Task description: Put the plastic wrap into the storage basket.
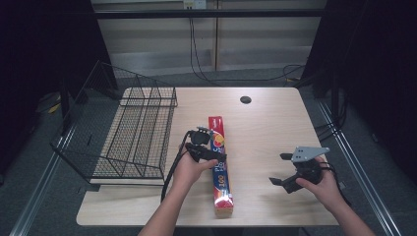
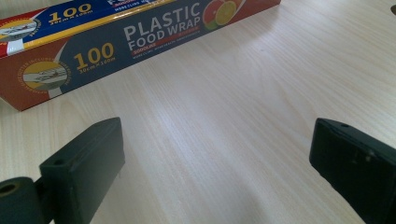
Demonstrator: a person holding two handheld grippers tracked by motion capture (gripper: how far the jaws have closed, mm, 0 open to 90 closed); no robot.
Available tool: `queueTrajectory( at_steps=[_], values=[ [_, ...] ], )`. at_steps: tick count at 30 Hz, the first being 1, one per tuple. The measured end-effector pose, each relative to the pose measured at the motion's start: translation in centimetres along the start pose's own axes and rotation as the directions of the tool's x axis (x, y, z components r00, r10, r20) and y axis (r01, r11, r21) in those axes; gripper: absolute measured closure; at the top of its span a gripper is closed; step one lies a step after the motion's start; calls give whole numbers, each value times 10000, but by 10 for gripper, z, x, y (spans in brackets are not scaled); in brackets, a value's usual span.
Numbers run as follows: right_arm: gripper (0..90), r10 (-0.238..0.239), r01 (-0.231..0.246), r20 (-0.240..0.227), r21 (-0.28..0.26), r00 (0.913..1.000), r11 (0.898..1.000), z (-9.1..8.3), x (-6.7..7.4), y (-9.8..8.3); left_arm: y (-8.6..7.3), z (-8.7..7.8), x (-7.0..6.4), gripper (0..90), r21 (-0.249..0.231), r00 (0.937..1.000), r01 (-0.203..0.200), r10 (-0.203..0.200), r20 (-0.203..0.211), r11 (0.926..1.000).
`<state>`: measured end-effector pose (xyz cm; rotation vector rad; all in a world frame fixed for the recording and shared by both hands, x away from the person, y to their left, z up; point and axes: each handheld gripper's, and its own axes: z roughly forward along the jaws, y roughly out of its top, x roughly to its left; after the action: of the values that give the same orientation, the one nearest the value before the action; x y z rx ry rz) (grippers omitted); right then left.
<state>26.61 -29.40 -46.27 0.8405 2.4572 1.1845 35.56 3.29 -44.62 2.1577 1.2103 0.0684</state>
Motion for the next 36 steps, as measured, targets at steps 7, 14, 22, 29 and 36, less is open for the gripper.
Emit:
queueTrajectory(
  at_steps=[7,14,22,29,36],
  values=[
    [28,-25,25,-36,29,10000,10000,0,0,-1,3,3,-2,117,174,9999,119,-119,11,9998],
    [28,-10,9,-51,-25,10000,10000,0,0,0,6,5,-1,243,-431,9989,301,-285,369,9986],
    [28,-22,22,-60,-101,10000,9999,-1,-1,0,10,12,0,237,42,9980,626,-626,115,9980],
    [28,10,-11,-56,-173,10000,9999,-2,-2,0,12,22,-3,234,374,9954,961,-958,-99,9947],
    [28,34,-35,-28,-210,10000,9998,-3,-2,0,12,29,-4,224,599,9921,1241,-1227,-272,9905]
  ],
)
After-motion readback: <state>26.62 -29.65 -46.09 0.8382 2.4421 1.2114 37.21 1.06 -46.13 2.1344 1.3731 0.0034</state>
